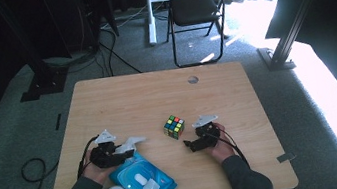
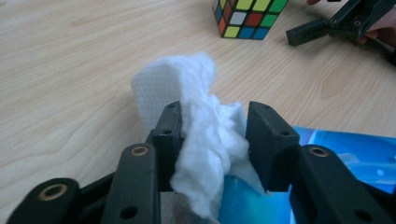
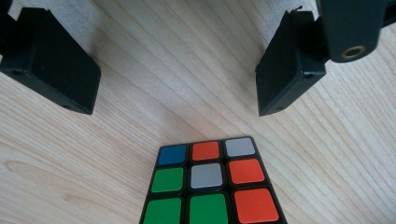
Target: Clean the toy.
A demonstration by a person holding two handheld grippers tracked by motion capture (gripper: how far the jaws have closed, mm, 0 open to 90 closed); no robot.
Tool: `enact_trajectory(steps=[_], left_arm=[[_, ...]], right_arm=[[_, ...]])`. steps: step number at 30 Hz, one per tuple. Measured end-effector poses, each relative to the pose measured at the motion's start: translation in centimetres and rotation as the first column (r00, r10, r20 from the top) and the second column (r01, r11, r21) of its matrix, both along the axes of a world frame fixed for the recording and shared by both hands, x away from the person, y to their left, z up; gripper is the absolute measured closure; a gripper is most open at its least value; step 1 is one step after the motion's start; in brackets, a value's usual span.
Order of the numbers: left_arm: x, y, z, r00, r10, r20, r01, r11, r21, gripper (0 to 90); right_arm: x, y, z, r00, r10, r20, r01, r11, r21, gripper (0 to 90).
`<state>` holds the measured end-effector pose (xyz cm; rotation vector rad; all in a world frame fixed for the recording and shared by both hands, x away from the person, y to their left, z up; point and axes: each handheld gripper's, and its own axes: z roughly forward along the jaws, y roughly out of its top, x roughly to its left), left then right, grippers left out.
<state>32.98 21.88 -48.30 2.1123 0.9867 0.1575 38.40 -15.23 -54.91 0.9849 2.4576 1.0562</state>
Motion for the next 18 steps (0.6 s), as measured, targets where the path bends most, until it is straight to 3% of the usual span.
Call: enact_trajectory(steps=[2,9,14,18], left_arm=[[0.01,0.05,-0.05,1.0000,-0.003,-0.002,0.003,1.0000,-0.006,58.6],[0.09,0.30,0.13,1.0000,0.001,0.003,-0.001,0.9999,-0.012,73.0],[-0.09,0.05,0.58,0.9979,0.025,0.060,-0.026,0.9996,0.010,79.2],[0.09,-0.10,0.80,0.9977,0.024,0.064,-0.025,0.9997,0.004,80.8]], right_arm=[[0.00,0.00,0.00,1.0000,0.000,0.000,0.000,1.000,0.000,13.9],[0.06,-0.02,0.01,1.0000,0.006,0.000,-0.006,1.000,-0.001,13.9],[0.07,-0.01,0.01,1.0000,0.007,0.000,-0.007,1.000,-0.001,13.9],[0.11,-0.01,0.01,0.9999,0.010,0.001,-0.010,1.000,-0.001,14.0]])
